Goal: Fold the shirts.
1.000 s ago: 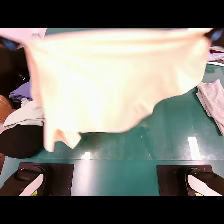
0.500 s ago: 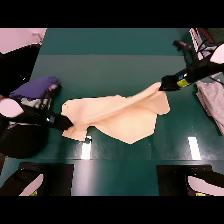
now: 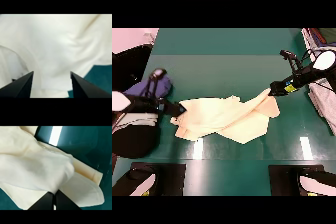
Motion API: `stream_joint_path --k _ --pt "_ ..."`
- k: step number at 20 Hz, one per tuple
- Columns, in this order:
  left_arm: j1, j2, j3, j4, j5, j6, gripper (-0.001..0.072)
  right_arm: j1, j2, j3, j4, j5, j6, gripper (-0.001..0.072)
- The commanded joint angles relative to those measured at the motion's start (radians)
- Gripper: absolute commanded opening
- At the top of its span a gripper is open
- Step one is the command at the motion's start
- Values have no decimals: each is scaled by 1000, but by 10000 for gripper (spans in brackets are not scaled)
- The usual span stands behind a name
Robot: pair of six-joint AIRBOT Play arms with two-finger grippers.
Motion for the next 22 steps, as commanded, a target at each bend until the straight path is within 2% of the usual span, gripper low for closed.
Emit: stream_joint_path --k 1,3,5,7,12,13,14,15,16,19,22 --pt "13 -152 144 198 89 -81 548 1 0 -2 2 3 0 14" --pt "63 -324 205 177 81 -81 548 1 0 -2 6 14 0 14" --pt "130 -482 272 85 24 -76 548 2 0 -2 7 16 0 14" --pt "171 -595 311 -8 -37 -3 549 2 0 -2 6 14 0 14" --pt "172 -666 320 -39 -71 32 546 2 -1 -2 6 -4 0 14" --pt "172 -666 332 -40 -81 32 469 1 -1 -2 6 -5 0 14" --pt "172 -666 343 -40 -98 32 267 1 0 -2 6 -5 0 14" --pt "172 -665 351 -41 -112 32 104 2 0 -2 6 -5 0 14" --pt "172 -663 355 -42 -121 32 25 1 -1 -2 6 -5 0 14" --pt "175 -632 378 -36 -132 23 25 0 5 0 5 -5 -1 14" --pt "175 -501 463 -20 -105 22 24 -23 63 28 -3 -24 -4 14"
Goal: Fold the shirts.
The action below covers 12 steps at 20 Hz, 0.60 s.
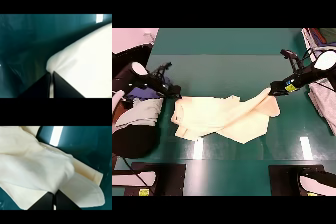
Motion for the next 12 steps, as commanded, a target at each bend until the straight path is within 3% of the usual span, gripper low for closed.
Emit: stream_joint_path --k 1,8,12 --pt "2 139 108 21 21 -3 25 -32 65 63 -6 -13 -3 14" --pt "2 532 521 50 88 -5 25 -125 275 454 -6 -16 -41 14" --pt "2 643 665 50 140 -11 24 -193 357 615 -6 6 -41 13"
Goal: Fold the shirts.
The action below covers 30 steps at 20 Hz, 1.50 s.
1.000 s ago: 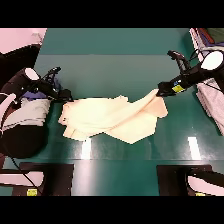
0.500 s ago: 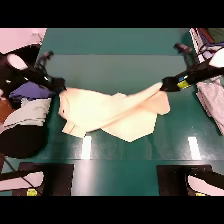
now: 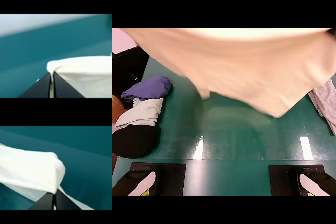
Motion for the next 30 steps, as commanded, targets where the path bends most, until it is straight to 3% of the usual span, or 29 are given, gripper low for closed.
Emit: stream_joint_path --k 1,5,11,15,18,24,25,26,27,28,30 --pt "1 97 150 6 51 -27 24 -67 68 160 -2 21 -3 14" --pt "1 97 230 5 105 -46 23 -160 66 272 0 84 -3 14" --pt "1 -21 123 6 21 -46 24 -164 8 119 7 72 -3 14" --pt "0 -213 -54 6 -96 -50 24 -54 -217 112 5 88 -10 14" --pt "0 -374 -214 7 -102 -49 25 13 -457 112 5 105 -10 14" --pt "1 -655 -298 10 100 -30 26 37 -838 171 10 35 -10 16" --pt "2 -662 -298 11 138 -53 28 37 -867 192 19 48 -10 59" --pt "9 -662 -296 7 154 -53 161 30 -881 199 46 48 -10 269" --pt "20 -661 -283 7 137 -53 512 17 -882 199 78 50 -10 337" --pt "37 -661 -264 7 92 -53 618 -1 -875 198 127 57 -10 336" --pt "89 -652 -233 7 -61 -52 619 -42 -842 189 213 108 -11 336"
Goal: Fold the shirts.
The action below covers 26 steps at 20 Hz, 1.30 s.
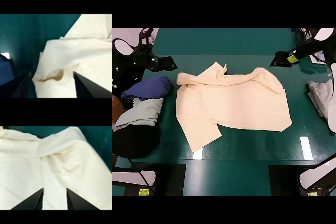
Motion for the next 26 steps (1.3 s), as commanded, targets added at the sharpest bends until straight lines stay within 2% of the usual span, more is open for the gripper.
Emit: stream_joint_path --k 1,3,4,7,9,13,17,19,20,23,24,26 --pt "74 2 24 -1 -194 -4 619 -58 35 -39 142 66 -1 336" --pt "121 45 -34 -3 -303 -1 619 -85 135 -171 153 97 -42 335" --pt "134 84 -105 -3 -303 -1 619 -91 200 -269 153 95 -54 335" --pt "137 232 -407 -13 -255 6 619 -96 370 -542 171 38 -76 335" --pt "137 316 -605 -39 -177 6 619 -96 452 -672 171 -16 -79 336" --pt "137 360 -827 -90 -59 14 619 -96 540 -776 172 -79 -79 335" --pt "129 360 -922 -292 85 94 618 -96 574 -787 171 -73 -78 335" --pt "76 358 -934 -291 128 96 618 -96 581 -787 171 -71 -78 335" --pt "35 356 -934 -292 150 93 589 -96 581 -787 171 -71 -78 335" --pt "-34 356 -926 -291 183 93 105 -100 582 -788 156 -30 -79 335" --pt "-34 356 -914 -291 171 90 26 -111 582 -790 141 2 -79 335" --pt "-29 357 -865 -262 112 77 25 -158 616 -850 96 31 -78 335"
